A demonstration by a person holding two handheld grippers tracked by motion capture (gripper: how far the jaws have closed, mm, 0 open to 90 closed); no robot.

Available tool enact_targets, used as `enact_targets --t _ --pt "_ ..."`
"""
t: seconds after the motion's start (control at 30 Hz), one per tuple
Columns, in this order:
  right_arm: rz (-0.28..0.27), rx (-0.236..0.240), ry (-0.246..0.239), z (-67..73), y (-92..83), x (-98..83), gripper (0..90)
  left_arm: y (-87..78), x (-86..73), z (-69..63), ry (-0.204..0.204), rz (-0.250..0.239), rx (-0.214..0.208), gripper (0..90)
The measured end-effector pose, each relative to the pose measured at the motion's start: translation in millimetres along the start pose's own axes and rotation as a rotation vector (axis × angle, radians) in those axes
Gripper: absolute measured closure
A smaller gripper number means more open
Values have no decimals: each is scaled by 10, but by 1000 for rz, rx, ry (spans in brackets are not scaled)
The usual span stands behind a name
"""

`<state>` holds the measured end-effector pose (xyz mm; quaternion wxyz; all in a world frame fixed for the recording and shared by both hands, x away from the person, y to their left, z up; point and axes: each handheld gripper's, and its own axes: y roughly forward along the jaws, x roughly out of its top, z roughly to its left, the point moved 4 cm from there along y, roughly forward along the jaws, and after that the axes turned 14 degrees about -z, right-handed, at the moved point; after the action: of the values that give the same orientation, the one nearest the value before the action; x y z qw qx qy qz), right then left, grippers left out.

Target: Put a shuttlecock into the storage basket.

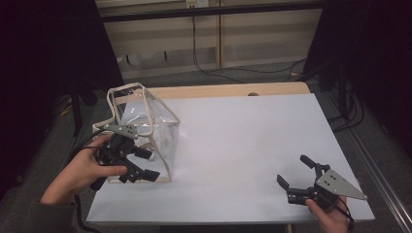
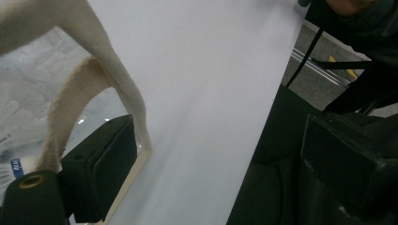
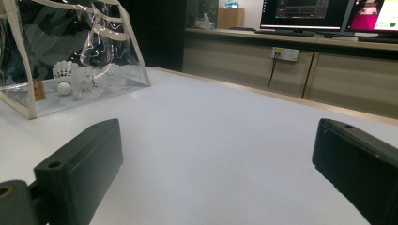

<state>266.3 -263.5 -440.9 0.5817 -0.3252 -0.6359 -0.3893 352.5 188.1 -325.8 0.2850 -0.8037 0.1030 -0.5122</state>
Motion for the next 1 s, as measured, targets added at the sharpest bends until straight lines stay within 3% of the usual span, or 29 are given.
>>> enact_targets --t 1.0 --pt "-3 -1 4 1 -1 6 20 215 -209 -16 13 1 -11 103"
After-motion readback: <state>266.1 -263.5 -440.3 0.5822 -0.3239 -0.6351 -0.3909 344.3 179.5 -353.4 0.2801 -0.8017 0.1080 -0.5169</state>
